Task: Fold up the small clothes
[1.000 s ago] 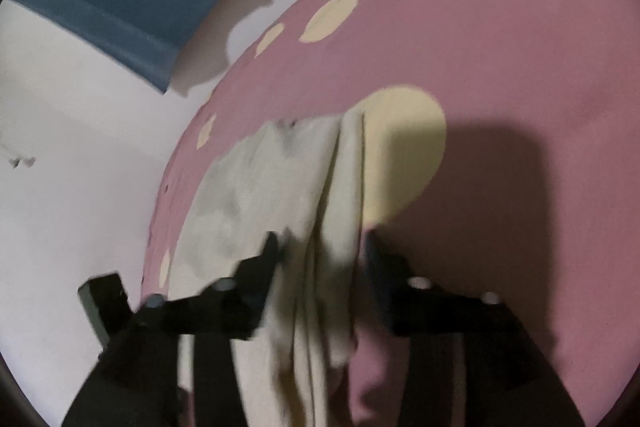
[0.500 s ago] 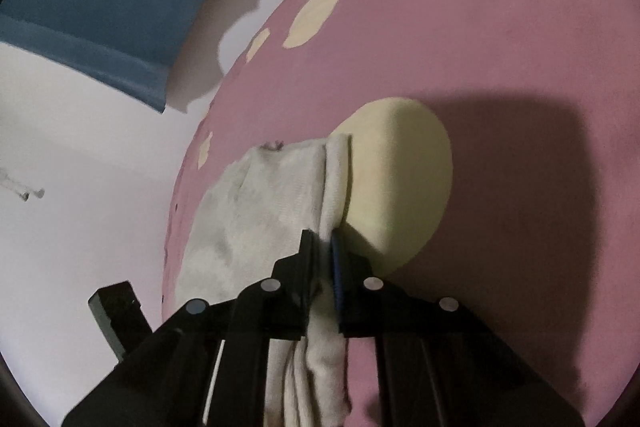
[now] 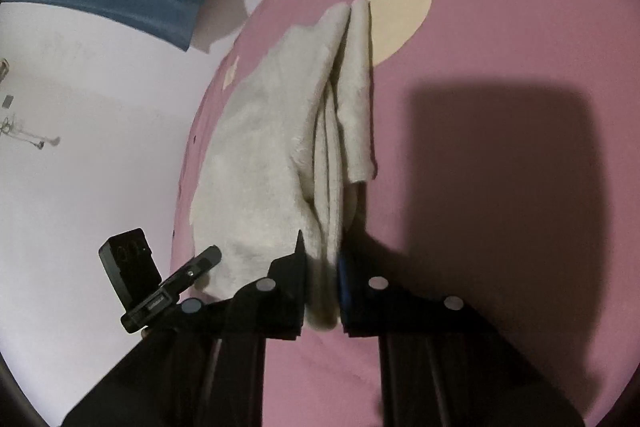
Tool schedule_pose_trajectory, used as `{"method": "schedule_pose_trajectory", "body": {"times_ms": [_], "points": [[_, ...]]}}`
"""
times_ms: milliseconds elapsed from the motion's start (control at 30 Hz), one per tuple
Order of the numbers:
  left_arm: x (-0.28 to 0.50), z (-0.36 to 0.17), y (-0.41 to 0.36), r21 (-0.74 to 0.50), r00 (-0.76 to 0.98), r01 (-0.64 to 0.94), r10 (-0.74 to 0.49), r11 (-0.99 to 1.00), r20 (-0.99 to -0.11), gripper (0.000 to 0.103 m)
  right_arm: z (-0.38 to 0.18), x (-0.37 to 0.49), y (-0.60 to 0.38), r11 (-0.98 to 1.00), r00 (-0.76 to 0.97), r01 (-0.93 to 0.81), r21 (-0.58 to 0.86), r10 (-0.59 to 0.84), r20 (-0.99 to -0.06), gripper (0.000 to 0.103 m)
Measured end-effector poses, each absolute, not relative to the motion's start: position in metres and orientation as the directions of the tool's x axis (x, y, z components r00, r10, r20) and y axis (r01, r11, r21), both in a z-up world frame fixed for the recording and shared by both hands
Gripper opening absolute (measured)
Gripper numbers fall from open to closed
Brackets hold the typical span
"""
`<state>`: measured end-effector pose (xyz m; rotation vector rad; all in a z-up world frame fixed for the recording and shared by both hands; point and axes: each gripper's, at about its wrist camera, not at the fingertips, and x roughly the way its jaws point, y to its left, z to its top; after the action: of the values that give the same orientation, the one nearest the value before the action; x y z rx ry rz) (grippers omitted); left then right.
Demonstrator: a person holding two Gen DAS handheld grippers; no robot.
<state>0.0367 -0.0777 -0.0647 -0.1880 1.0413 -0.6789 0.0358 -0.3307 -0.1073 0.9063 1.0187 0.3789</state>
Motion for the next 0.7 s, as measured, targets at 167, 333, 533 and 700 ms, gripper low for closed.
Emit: {"method": "schedule_pose_trajectory", "body": {"times_ms": [167,333,533,700], "points": [[0.032,-0.067,-0.080,-0.396,0.357,0.437,-0.560,0.808,-0.748,0.029,-0.111,0.032,-0.333,0.568,0.521,0.146,0.810,0.652,-0.551,0.012],[0.028,-0.067,-0.078,-0.382,0.383,0.438,-0.553,0.814,-0.740,0.030,-0.116,0.042,-0.330,0.533,0.546,0.150,0.832,0.657,-0.520,0.012],[0.023,-0.065,-0.079,-0.354,0.402,0.440,-0.534,0.825,-0.744,0.032,-0.112,0.035,-0.328,0.553,0.566,0.148,0.820,0.633,-0.528,0.013],[0.020,-0.064,-0.078,-0.337,0.418,0.436,-0.520,0.834,-0.745,0.033,-0.113,0.030,-0.328,0.546,0.586,0.162,0.822,0.617,-0.526,0.013]]}}
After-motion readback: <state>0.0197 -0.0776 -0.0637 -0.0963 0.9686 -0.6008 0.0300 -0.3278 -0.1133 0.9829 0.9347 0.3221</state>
